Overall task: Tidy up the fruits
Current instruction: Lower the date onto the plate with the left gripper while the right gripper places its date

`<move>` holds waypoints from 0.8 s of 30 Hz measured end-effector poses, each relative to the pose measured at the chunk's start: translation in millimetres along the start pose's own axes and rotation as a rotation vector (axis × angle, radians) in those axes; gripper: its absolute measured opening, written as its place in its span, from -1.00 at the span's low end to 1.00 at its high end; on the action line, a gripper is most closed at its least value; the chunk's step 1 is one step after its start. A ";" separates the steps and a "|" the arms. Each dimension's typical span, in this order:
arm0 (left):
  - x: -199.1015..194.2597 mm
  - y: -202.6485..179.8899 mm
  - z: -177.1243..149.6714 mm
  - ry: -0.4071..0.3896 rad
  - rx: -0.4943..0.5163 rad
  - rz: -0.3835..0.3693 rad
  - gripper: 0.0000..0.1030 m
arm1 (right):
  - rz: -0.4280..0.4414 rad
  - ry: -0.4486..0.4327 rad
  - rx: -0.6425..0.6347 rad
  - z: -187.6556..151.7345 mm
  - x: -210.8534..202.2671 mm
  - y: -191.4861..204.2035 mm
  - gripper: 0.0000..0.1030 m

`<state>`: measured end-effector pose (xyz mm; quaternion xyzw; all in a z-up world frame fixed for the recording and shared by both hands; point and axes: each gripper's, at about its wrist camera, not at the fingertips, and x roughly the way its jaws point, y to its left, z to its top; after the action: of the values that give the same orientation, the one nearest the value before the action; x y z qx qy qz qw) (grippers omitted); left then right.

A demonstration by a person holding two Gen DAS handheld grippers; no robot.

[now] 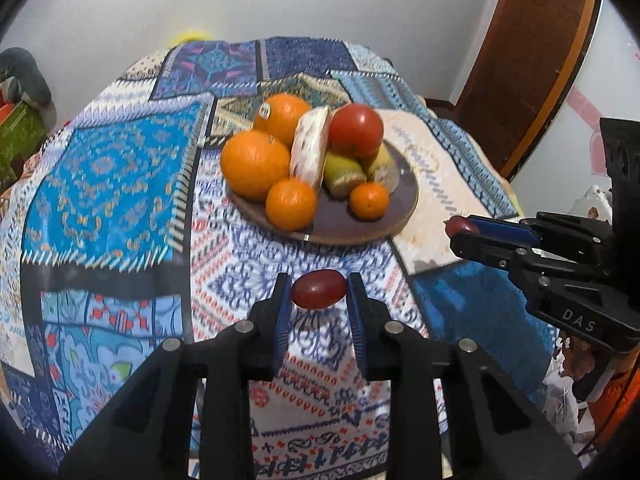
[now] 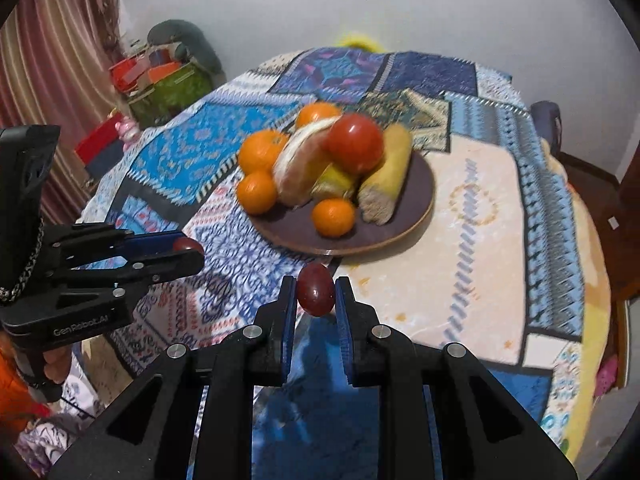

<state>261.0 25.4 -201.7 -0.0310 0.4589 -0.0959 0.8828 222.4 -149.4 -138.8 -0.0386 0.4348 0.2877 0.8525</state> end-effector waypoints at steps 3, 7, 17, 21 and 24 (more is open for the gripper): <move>0.7 -2.0 11.2 -0.017 0.003 -0.004 -0.47 | -0.008 -0.022 0.001 6.1 -4.0 -4.5 -0.66; 2.9 -4.3 23.0 -0.035 0.012 -0.004 -0.47 | -0.020 -0.046 -0.001 12.7 -5.8 -8.3 -0.66; 31.3 -16.6 38.4 -0.018 0.029 -0.025 -0.47 | -0.028 -0.065 0.011 26.8 9.2 -22.8 -0.66; 47.2 -20.9 40.0 0.003 0.038 -0.023 -0.47 | -0.026 -0.055 0.018 29.1 20.0 -28.7 -0.66; 54.9 -20.8 40.2 0.010 0.035 -0.023 -0.47 | -0.018 -0.043 0.031 29.0 29.6 -35.0 -0.66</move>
<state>321.7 -7.1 -219.6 -0.0201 0.4609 -0.1142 0.8798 275.1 -155.8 -149.9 -0.0234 0.4206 0.2738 0.8646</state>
